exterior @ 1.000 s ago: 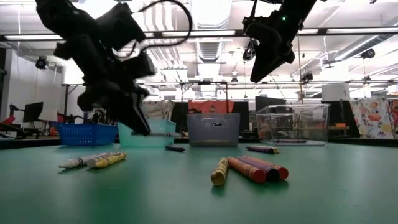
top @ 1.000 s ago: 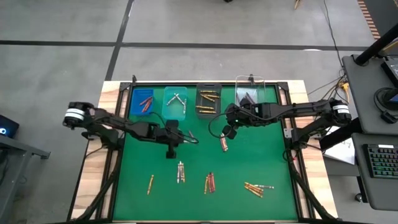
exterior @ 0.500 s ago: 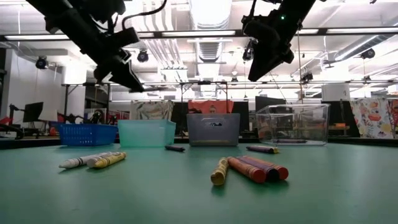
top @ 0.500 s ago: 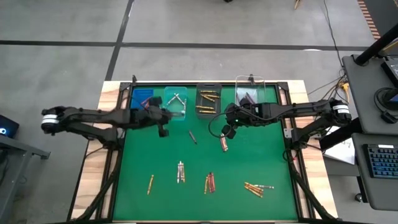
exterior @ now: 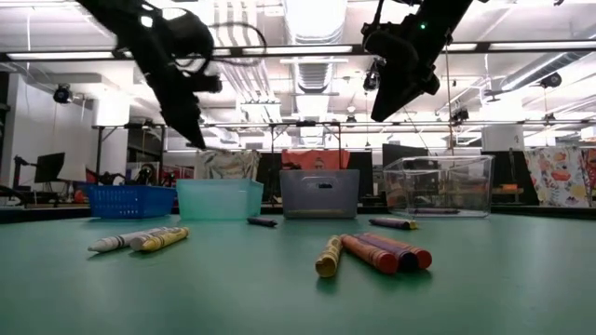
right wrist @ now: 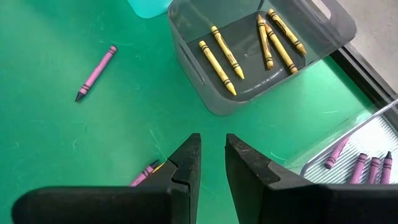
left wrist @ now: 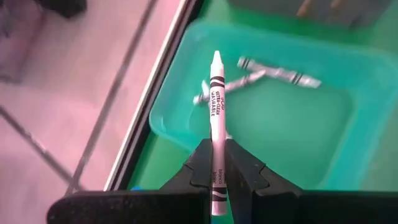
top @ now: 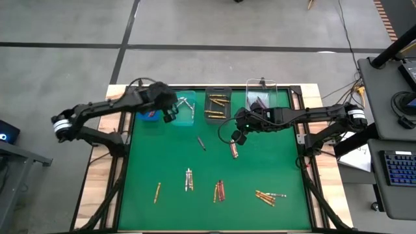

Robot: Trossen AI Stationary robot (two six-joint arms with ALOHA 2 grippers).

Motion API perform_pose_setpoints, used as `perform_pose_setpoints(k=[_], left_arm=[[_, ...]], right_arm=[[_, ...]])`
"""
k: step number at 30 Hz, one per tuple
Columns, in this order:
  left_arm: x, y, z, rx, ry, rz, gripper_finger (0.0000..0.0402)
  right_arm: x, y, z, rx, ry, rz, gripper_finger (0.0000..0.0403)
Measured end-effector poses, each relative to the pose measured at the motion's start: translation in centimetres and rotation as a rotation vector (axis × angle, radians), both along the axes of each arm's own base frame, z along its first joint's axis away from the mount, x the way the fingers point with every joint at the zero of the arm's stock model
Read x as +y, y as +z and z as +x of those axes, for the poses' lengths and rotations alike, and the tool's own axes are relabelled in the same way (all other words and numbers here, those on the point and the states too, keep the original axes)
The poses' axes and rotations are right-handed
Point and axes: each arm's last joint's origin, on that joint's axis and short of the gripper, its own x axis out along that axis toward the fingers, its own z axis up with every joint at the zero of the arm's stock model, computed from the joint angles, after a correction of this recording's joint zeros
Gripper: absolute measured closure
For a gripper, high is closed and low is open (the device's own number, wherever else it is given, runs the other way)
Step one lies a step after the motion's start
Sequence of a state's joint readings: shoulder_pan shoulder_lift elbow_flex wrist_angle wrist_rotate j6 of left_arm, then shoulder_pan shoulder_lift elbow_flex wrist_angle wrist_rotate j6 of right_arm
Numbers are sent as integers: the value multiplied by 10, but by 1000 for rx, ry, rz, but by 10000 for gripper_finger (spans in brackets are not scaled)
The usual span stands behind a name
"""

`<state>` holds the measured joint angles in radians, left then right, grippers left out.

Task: Sort crayons
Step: Put the white crayon into the light blue bin

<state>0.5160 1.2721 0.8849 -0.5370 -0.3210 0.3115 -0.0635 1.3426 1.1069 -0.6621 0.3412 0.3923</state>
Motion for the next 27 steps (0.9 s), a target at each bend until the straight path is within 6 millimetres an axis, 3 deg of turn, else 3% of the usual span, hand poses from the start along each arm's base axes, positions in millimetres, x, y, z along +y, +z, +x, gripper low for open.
perform_pose_setpoints(k=[6, 12, 27], left_arm=[[22, -9, 20, 190, 29, -113, 400], [34, -25, 40, 248, 38, -152, 400], [53, -37, 50, 187, 237, -178, 398]], right_arm=[[0, 0, 0, 1, 1, -1, 339], [0, 0, 0, 3, 3, -2, 339], [0, 0, 0, 2, 1, 0, 339]])
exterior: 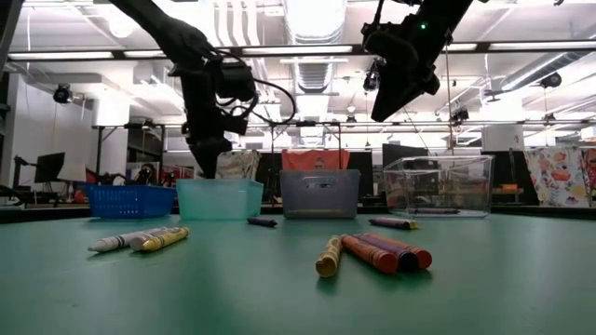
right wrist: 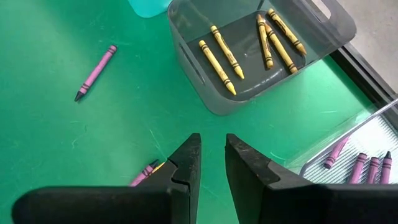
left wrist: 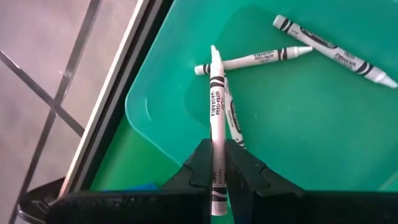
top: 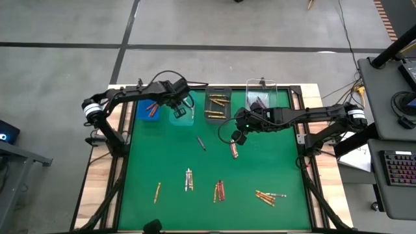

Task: Sort crayons
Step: Put the white crayon into the light blue bin, then put the violet crayon into the transparent bin

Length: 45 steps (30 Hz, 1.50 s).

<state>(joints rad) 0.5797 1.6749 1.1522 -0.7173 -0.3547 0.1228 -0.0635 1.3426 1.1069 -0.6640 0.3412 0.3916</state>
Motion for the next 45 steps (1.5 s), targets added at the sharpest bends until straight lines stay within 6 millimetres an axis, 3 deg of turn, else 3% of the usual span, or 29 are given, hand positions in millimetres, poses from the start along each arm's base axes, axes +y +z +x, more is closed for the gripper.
perform_pose_setpoints(k=[25, 34, 45], left_arm=[[-2, 4, 3, -46, 19, 20, 345], [-19, 23, 4, -108, -29, 45, 345], [-61, 52, -9, -364, -160, 68, 345]], right_arm=[[0, 0, 0, -1, -1, 0, 339], [0, 0, 0, -16, -28, 18, 339], [0, 1, 2, -72, -101, 72, 339]])
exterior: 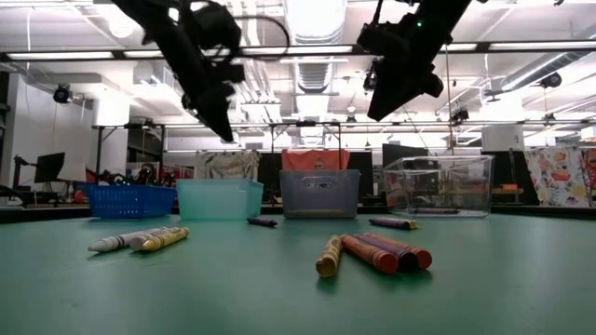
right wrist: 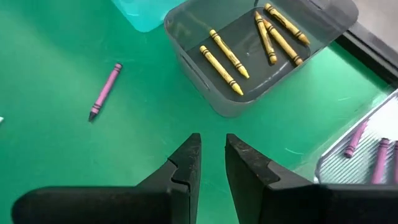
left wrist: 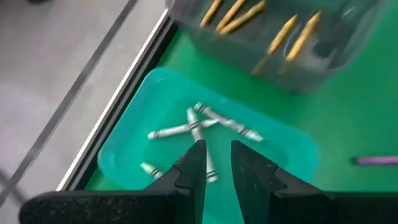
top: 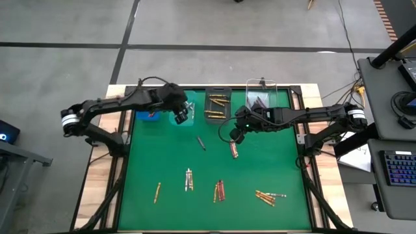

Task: Sort crayons
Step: Put the violet crayon into the transparent bin

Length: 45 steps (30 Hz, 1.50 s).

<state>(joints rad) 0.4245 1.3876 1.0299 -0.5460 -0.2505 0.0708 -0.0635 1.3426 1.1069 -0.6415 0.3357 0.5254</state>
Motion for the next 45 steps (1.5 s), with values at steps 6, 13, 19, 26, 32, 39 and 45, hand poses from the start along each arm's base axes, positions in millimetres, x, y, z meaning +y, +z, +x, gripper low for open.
perform_pose_setpoints(k=[6, 13, 19, 26, 32, 39, 45], left_arm=[[-31, 8, -15, -146, -76, 48, 345], [-60, 12, -36, -357, -165, 114, 345], [-67, 16, -55, -463, -176, 147, 345], [-69, 22, -62, -508, -176, 164, 345], [-68, 24, -59, -510, -181, 172, 345], [-68, 24, -57, -510, -182, 174, 345], [-69, 22, -56, -511, -217, 146, 345]], right_arm=[[1, 2, 3, -60, -14, 68, 339], [9, -1, 18, -141, 53, 135, 339], [17, -14, 31, -148, 99, 217, 339], [24, -31, 40, -105, 82, 355, 339], [39, -46, 51, -42, 85, 455, 339], [53, -62, 52, 168, 30, 524, 339], [60, -62, 42, 367, -16, 515, 339]])
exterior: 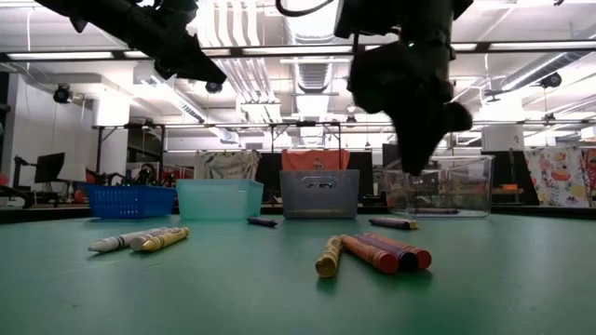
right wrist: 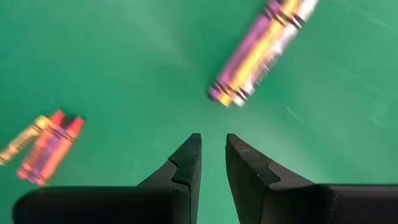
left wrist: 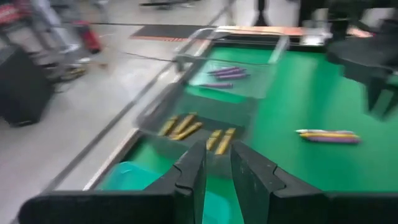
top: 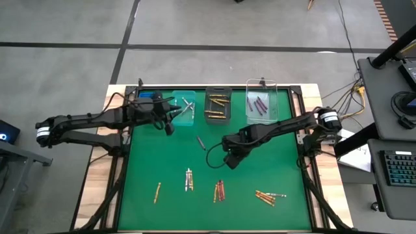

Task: Sort crayons
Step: Put the violet crayon into the transparent bin

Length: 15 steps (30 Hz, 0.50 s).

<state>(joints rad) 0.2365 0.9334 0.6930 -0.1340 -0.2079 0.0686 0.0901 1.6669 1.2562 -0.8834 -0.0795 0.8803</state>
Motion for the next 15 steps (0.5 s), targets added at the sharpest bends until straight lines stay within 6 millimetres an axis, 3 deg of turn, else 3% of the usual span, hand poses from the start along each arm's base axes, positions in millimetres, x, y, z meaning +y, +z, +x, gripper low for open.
perform_pose_setpoints(k=[9, 15], left_arm=[[-7, -16, 22, 16, -408, -152, 345], [-8, -41, 48, 86, -503, -138, 345]], right_arm=[[8, 21, -18, 116, 145, -28, 339], [9, 39, -33, 103, 228, -41, 339]])
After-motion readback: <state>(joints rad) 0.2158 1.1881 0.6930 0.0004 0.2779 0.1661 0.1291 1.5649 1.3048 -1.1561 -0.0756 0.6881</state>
